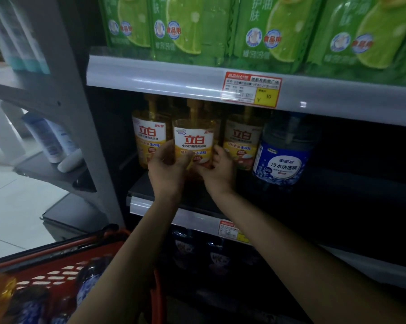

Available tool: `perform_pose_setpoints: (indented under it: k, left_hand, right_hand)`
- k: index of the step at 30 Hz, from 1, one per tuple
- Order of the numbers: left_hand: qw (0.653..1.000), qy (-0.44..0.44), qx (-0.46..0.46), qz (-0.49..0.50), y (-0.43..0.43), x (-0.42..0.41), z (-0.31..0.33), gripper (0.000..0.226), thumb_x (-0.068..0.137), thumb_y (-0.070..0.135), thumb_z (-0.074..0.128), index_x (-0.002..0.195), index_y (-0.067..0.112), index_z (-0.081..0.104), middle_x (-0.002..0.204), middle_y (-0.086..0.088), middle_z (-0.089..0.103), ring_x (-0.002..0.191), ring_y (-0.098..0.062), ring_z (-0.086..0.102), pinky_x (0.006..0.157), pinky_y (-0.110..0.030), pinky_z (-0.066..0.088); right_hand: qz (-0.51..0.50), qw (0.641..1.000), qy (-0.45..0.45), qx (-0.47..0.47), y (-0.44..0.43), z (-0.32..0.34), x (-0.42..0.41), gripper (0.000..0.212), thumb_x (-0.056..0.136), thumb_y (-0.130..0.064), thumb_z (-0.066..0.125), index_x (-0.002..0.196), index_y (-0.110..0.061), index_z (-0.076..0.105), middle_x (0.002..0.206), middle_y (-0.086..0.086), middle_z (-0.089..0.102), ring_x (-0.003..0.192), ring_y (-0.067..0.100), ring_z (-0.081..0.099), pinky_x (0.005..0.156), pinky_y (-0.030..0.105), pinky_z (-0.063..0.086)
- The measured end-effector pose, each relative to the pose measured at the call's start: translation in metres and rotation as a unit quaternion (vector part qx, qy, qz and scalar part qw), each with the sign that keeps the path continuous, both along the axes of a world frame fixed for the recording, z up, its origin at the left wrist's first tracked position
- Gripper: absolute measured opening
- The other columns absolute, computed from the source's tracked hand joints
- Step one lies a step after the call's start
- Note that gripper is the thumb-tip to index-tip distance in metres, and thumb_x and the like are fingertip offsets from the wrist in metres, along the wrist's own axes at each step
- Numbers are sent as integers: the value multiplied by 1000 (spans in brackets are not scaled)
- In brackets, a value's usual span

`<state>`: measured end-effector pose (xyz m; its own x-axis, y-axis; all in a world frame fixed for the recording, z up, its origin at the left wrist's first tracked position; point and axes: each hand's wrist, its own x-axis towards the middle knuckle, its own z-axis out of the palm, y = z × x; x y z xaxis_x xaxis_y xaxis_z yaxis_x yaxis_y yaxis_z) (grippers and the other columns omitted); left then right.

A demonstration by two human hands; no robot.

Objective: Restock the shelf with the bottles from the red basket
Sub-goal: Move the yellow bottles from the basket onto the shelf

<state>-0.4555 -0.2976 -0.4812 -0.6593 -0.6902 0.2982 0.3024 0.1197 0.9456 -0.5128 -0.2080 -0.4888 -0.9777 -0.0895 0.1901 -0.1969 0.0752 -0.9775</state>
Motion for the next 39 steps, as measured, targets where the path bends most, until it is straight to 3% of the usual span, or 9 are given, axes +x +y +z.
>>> perform_pose_setpoints:
  k: [3, 7, 10, 14, 17, 20, 25, 33, 39]
  left_hand:
    - [999, -13, -3, -33, -2, 9, 0, 42, 87, 15, 82, 126, 23, 69, 116, 13, 74, 111, 1, 68, 93, -29, 58]
    - [996, -60, -32, -55, -5, 28, 1, 41, 87, 20, 81, 125, 27, 67, 118, 11, 70, 114, -7, 65, 96, -40, 59]
    - [990, -86, -85, -72, -2, 49, 9, 50, 89, 26, 80, 135, 20, 62, 121, 6, 72, 110, -5, 68, 95, -37, 60]
    - [983, -107, -139, -60, 3, 84, 18, 41, 90, 20, 79, 128, 24, 63, 114, 15, 72, 102, 9, 66, 91, -22, 58]
    - [973, -135, -183, -45, 6, 112, 21, 48, 91, 7, 76, 132, 25, 61, 109, 27, 65, 94, 23, 60, 80, -4, 50]
    - [951, -184, -244, -37, 3, 140, 21, 55, 88, 14, 79, 138, 27, 60, 124, 15, 67, 110, 4, 62, 92, -21, 48]
    - [926, -229, -296, -40, -5, 194, 23, 52, 87, 24, 80, 135, 31, 62, 124, 11, 63, 113, -8, 63, 95, -31, 54]
    - [905, -271, -325, -23, -26, 305, -7, 48, 88, 41, 77, 132, 40, 60, 128, 19, 64, 116, 1, 61, 99, -30, 52]
    - [839, -403, -363, -51, -48, 361, -48, 64, 84, 66, 55, 143, 41, 54, 133, 18, 58, 119, -4, 59, 95, -35, 55]
  right_hand:
    - [37, 999, -30, 21, 11, 13, 5, 73, 78, -5, 85, 142, -18, 53, 133, 4, 66, 124, 20, 62, 102, 44, 54]
    - [66, 995, -50, 64, 35, 27, 22, 67, 79, -4, 83, 139, -16, 55, 134, 6, 62, 124, 22, 58, 93, 30, 49]
    - [74, 992, -50, 88, 47, 31, 42, 60, 80, 2, 80, 133, -14, 58, 129, 7, 63, 118, 19, 59, 81, 18, 48]
    - [99, 988, -11, 120, 54, 38, 68, 53, 79, 6, 78, 127, -11, 61, 113, -2, 59, 112, 14, 56, 75, 8, 41]
    - [131, 978, 32, 158, 62, 41, 87, 53, 79, 5, 79, 126, -13, 61, 117, -5, 59, 117, 13, 55, 88, 16, 44]
    - [171, 969, 29, 177, 67, 48, 107, 56, 80, 2, 79, 130, -14, 60, 125, -1, 60, 123, 16, 54, 98, 27, 45]
    - [216, 947, 22, 236, 81, 60, 150, 62, 84, -20, 81, 140, -24, 54, 129, -6, 51, 119, 8, 46, 90, 23, 39]
    - [301, 874, 146, 351, 84, 58, 219, 70, 83, -35, 81, 144, -35, 48, 142, -11, 49, 125, 7, 51, 100, 21, 44]
    - [399, 714, 243, 522, 67, 23, 246, 76, 89, -40, 70, 153, -34, 30, 151, -4, 35, 137, 19, 40, 111, 36, 41]
